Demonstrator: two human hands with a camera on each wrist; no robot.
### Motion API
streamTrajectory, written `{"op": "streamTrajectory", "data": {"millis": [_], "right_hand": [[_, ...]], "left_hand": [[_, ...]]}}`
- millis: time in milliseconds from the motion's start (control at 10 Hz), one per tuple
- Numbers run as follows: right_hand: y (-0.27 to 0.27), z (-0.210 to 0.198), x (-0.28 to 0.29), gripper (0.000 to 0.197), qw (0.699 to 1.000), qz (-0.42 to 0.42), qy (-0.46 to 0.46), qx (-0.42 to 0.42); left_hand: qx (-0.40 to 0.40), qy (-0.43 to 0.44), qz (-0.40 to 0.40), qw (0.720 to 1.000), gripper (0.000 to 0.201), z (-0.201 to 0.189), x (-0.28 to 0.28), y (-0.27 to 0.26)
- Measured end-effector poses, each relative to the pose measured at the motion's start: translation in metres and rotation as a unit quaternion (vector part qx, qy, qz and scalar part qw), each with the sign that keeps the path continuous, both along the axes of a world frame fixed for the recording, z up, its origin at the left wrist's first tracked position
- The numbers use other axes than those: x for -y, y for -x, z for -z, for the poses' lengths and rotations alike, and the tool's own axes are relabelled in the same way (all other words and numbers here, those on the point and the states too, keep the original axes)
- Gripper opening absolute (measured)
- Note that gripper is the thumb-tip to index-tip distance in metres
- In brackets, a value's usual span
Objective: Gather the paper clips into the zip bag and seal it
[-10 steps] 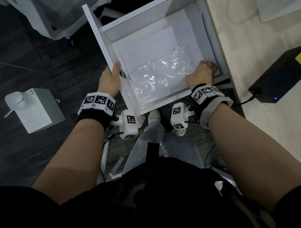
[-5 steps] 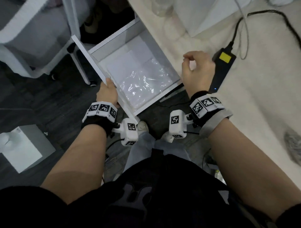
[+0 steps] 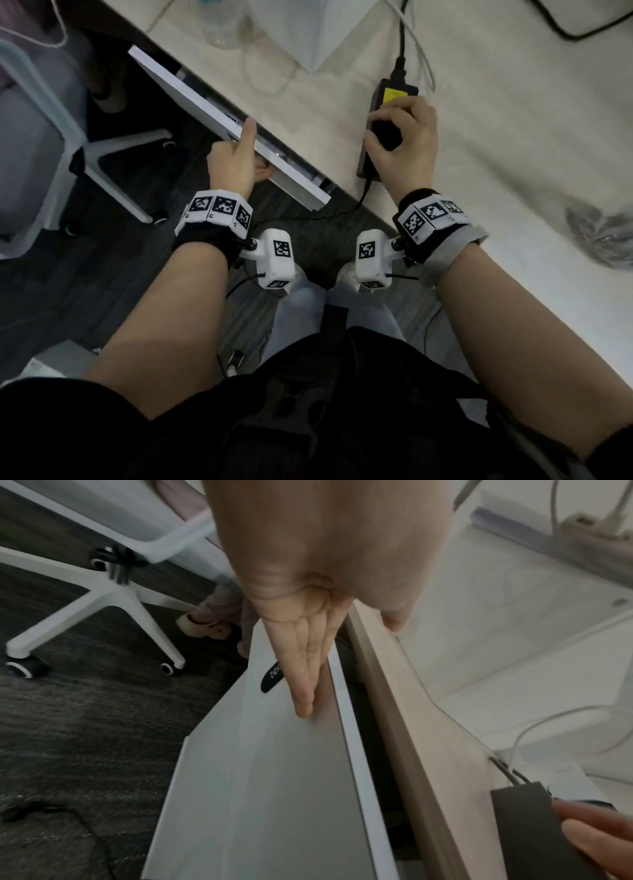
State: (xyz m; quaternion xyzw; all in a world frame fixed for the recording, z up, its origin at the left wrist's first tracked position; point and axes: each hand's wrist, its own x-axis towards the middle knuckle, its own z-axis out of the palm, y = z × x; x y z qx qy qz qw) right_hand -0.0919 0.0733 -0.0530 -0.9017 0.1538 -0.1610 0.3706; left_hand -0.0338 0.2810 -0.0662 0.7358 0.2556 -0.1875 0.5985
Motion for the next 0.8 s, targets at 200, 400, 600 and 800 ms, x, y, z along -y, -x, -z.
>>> {"op": "streamTrajectory", "data": {"millis": [200,400,600,800], "right_hand": [[-0.001,0.006,0.006,0.014,0.999,0.015,-0.034,0.004],[-0.004,0.001,0.015,0.019,0.998,-0.010,-0.055,-0.037],[-0.005,-0.016,0.025,0.020,0.985,-0.068,-0.110,-0.113],[0.007,-0.065,0.059,0.022,0.927,-0.080,-0.271,-0.248]], "left_hand": [[0.028,-0.020,0.092,0.995,0.038,0.014,0.021,-0.013],[0.013,-0.018,0.100,0.995,0.034,0.019,0.028,-0.018],[-0.100,-0.006,0.084,0.991,0.045,0.014,0.038,-0.020],[-0.059,-0.145,0.106,0.982,0.050,-0.027,0.072,0.009]]}}
